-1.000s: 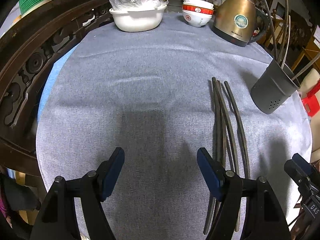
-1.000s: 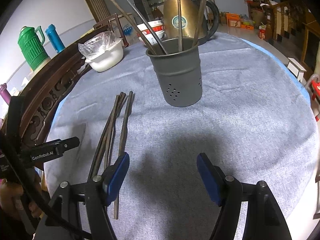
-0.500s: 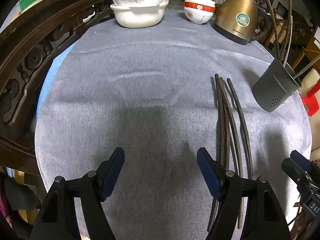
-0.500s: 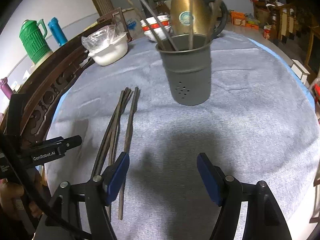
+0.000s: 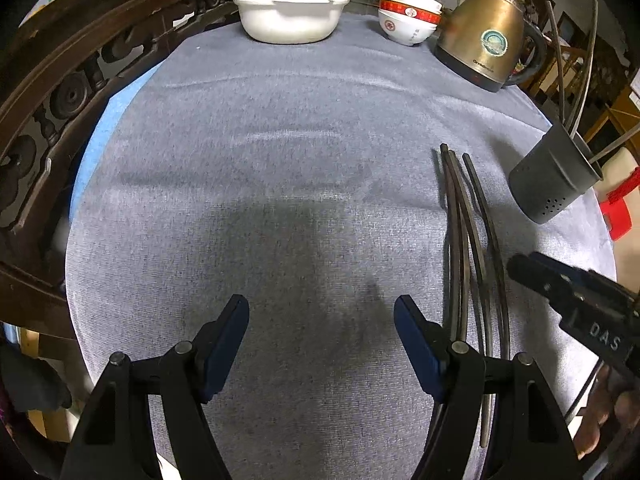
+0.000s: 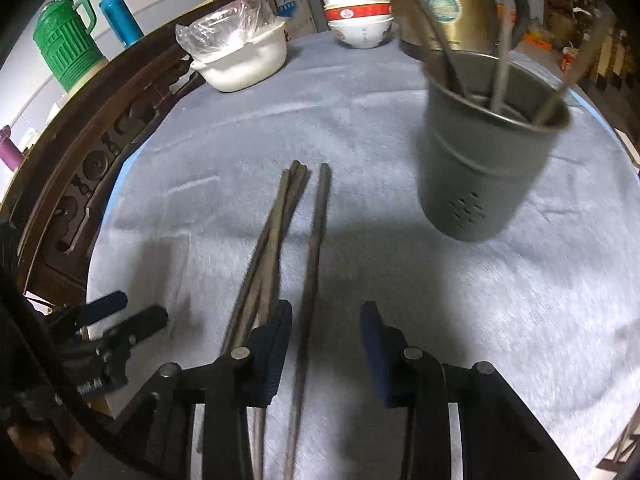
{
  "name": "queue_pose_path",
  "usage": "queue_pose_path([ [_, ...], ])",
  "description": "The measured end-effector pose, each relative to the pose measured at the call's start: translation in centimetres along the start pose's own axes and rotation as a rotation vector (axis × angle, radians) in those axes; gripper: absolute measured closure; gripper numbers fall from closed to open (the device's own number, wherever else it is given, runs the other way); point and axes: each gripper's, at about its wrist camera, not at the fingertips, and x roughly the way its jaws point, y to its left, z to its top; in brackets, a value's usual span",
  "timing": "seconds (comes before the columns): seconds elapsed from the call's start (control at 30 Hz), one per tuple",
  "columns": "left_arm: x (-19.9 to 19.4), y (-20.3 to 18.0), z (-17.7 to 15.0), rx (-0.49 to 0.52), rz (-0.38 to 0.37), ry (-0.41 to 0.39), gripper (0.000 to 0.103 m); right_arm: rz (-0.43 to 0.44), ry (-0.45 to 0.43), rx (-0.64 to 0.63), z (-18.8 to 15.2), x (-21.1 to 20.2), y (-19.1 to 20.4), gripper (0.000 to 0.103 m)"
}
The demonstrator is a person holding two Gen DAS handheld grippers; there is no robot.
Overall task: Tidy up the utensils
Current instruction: 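Move both tools back down over the remaining dark chopsticks, then grasp one dark chopstick with the right tool while the left tool grasps another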
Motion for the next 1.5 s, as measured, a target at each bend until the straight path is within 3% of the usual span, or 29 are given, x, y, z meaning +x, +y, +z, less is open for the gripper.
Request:
queue_pose_path([
  [0.1,0.1,0.0,0.1,0.000,-0.008,0.005,0.027,-0.017,0.014,-0.017,0.6,0.8,0.6,0.069],
  [0.17,0.2,-0.1,0.1,0.005,-0.016,0.012,0.027,-0.017,0.051,-0.005,0.8,1.9,0.4,0.083],
  [0.2,0.3,-0.1,0.1,0.008,-0.017,0.015,0.027,-0.009,0.058,-0.001,0.8,2.1,0.3,0.084],
  [0.23,0.4,-0.2,0.1,0.011,-0.018,0.018,0.027,-0.008,0.071,0.003,0.7,2.4,0.2,0.095],
  [0.6,1.6,-3.9,2.5,0.093,-0.092,0.075,0.028,-0.001,0.089,0.011,-0.7,0.9,-2.6,0.096],
  [0.83,2.9,-6.4,3.9,0.158,-0.057,0.122,0.030,0.049,0.064,0.040,-1.1,0.6,-3.5,0.095],
  [0.9,3.6,-6.6,4.0,0.158,-0.038,0.141,0.038,0.061,0.062,0.045,-1.3,0.5,-3.8,0.095],
  [1.07,4.0,-7.6,3.9,0.200,0.017,0.135,0.047,0.084,0.062,0.037,-1.8,0.1,-4.4,0.095],
  [1.13,3.8,-7.7,4.0,0.197,0.028,0.132,0.061,0.088,0.065,0.032,-1.7,0.1,-4.4,0.095],
  [1.23,3.9,-7.3,4.4,0.182,0.023,0.147,0.094,0.083,0.078,0.010,-1.5,0.2,-4.2,0.095],
  [1.5,2.2,-5.1,1.9,0.176,-0.023,0.183,0.097,0.016,0.172,-0.124,-1.5,0.1,-2.9,0.095],
])
